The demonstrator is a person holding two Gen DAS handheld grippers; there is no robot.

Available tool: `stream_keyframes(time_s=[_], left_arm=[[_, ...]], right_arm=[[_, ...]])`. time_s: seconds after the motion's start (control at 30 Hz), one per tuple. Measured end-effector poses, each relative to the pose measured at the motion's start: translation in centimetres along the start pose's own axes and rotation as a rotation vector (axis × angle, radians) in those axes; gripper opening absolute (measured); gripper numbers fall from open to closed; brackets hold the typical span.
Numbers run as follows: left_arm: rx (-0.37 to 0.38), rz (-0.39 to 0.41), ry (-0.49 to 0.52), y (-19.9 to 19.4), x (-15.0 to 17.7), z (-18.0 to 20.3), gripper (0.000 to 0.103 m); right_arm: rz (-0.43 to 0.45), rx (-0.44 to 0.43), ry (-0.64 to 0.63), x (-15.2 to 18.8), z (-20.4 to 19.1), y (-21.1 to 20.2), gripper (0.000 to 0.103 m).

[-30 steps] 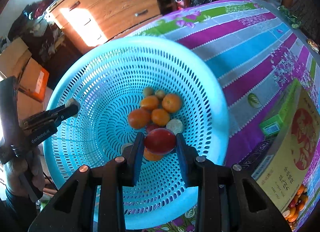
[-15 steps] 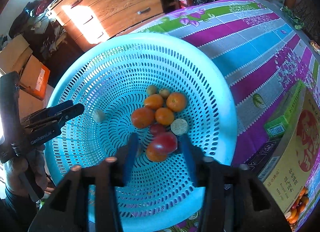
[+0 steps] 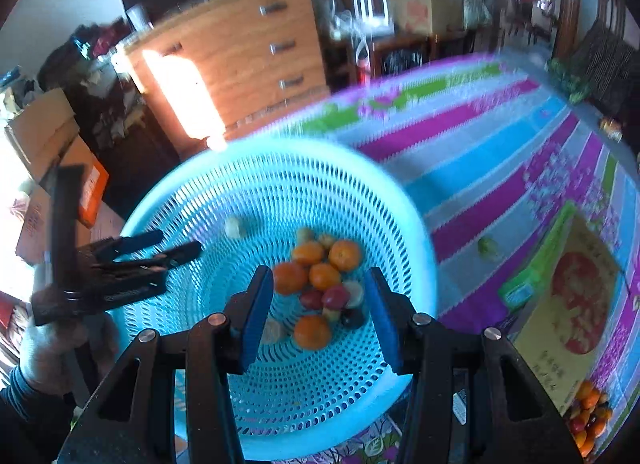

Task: Organize fruits
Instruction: 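Swing both tools back from the basket toward the fruit pile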

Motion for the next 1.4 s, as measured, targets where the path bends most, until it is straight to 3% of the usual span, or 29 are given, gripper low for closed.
stream_keyframes(time_s=[0.17,0.27,0.33,0.4,0.53,0.63,0.77,0.87,0.97,1.03,1.17,1.3,1.4], left_arm=[[0.041,0.055,-0.029,-1.8,-0.6,0.5,0.093],[0.076,0.138,-0.028,-3.7,-1.4,1.2,0.103],[0.091,0.2,-0.004,-5.1,-1.8,2.0,0.103],[0.111,0.276,0.018,-6.7,-2.1,2.9,0.103],[0.176,0.431,0.047,-11.1,-2.5,5.0,0.103],[0.224,0.618,0.073,-16.0,-2.5,6.8,0.103],[0.268,0.744,0.087,-20.0,-2.1,8.6,0.103],[0.277,0.878,0.089,-23.7,-1.5,9.9,0.103],[0.307,0.967,0.1,-26.3,-0.8,11.8,0.103],[0.345,0.948,0.131,-26.4,-0.9,13.9,0.103],[0.506,0.857,0.236,-26.0,0.9,19.4,0.103],[0.658,0.718,0.416,-24.6,5.8,26.8,0.103],[0.747,0.587,0.532,-22.4,9.9,32.6,0.103]], right_arm=[[0.21,0.021,-0.052,-1.3,-2.4,-5.9,0.052],[0.413,0.076,-0.158,-1.9,-5.0,-11.5,0.056],[0.549,0.124,-0.224,-1.6,-6.5,-15.3,0.103],[0.66,0.165,-0.263,-0.4,-7.6,-18.6,0.103],[0.713,0.233,-0.249,2.6,-7.4,-21.7,0.103],[0.785,0.315,-0.22,5.6,-6.7,-24.7,0.103],[0.828,0.376,-0.171,9.0,-5.5,-28.1,0.103],[0.82,0.444,-0.136,12.0,-4.3,-30.1,0.103],[0.735,0.495,-0.075,15.3,-2.4,-31.3,0.103],[0.692,0.527,-0.038,17.9,-1.1,-32.0,0.103],[0.666,0.628,0.064,24.1,1.4,-34.2,0.103],[0.618,0.69,0.189,29.5,4.2,-34.8,0.103],[0.605,0.678,0.293,32.8,6.2,-35.1,0.103]])
Point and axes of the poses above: each gripper's, at about its wrist camera, not at the fingertips, and y roughly the way its jaws point, z to its right, x to its underside, the point moved 10 cm from there along y, roughly the way its jaws point, and after that the axes turned 15 degrees about -x, right-handed, at the moved point
